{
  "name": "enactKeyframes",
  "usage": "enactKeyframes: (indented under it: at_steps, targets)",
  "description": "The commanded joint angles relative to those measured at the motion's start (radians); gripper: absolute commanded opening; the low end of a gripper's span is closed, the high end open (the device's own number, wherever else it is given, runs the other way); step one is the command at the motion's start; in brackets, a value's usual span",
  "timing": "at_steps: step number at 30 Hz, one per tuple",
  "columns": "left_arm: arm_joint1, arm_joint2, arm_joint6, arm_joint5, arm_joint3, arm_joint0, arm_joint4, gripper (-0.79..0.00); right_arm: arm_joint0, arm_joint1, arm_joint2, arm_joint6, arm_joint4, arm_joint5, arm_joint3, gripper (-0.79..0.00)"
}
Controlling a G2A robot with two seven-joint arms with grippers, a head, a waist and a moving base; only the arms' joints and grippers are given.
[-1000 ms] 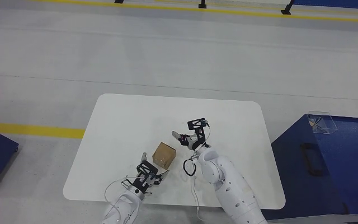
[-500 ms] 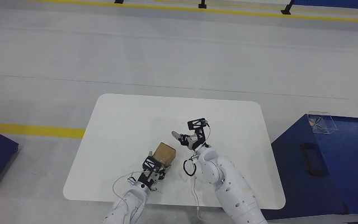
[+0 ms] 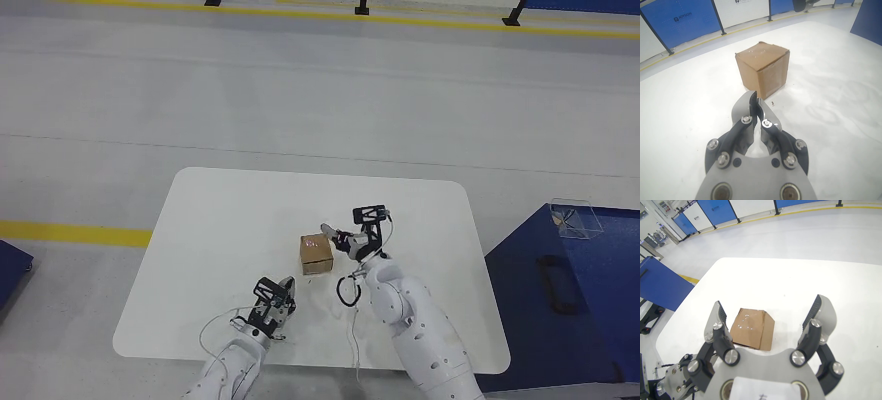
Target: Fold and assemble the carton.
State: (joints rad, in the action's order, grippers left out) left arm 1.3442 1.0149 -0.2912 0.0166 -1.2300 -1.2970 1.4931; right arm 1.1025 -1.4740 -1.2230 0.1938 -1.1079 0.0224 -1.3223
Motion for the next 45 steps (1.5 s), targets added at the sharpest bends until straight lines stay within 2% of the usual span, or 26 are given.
enactKeyframes:
  at_steps: [1, 3, 4, 6, 7, 8, 9, 16, 23, 36, 45]
  targets:
    - [-0.002, 0.007, -0.002, -0.004, -0.025, -0.011, 0.009, -0.785, -0.004, 0.001, -0.012, 0.026, 0.013, -0.015, 0.004, 0.000]
    - [-0.002, 0.013, -0.010, -0.002, -0.042, -0.023, -0.008, -0.785, -0.016, 0.003, -0.024, 0.052, 0.019, -0.033, 0.018, 0.000]
    - [-0.002, 0.016, -0.010, -0.005, -0.048, -0.026, -0.012, -0.690, -0.023, 0.003, -0.028, 0.065, 0.022, -0.043, 0.029, 0.000]
    - [-0.001, 0.016, -0.010, -0.019, -0.056, -0.030, -0.005, -0.474, -0.041, 0.003, -0.035, 0.085, 0.031, -0.050, 0.058, 0.000]
    - [0.000, 0.014, -0.010, -0.024, -0.059, -0.031, -0.008, -0.339, -0.052, 0.003, -0.033, 0.091, 0.022, -0.052, 0.079, 0.000]
    - [0.001, 0.012, -0.014, -0.028, -0.063, -0.032, -0.010, -0.034, -0.063, 0.003, -0.025, 0.093, 0.003, -0.052, 0.103, 0.000]
    - [0.003, 0.010, -0.018, -0.034, -0.067, -0.034, -0.018, 0.000, -0.077, 0.002, -0.015, 0.096, -0.016, -0.056, 0.134, 0.000]
    - [0.019, -0.009, -0.045, -0.097, -0.085, -0.044, -0.061, 0.000, -0.173, -0.019, 0.052, 0.032, -0.067, -0.135, 0.334, 0.000]
    - [0.027, -0.025, -0.042, -0.121, -0.079, -0.049, -0.050, 0.000, -0.239, -0.043, 0.114, 0.028, -0.060, -0.096, 0.467, 0.000]
    - [0.033, -0.011, -0.018, -0.134, -0.066, -0.050, -0.048, 0.000, -0.266, -0.090, 0.242, 0.004, -0.059, -0.002, 0.517, 0.000]
    - [0.016, 0.023, -0.021, -0.056, -0.090, -0.082, 0.014, 0.000, -0.291, -0.115, 0.296, -0.029, -0.069, 0.030, 0.547, 0.000]
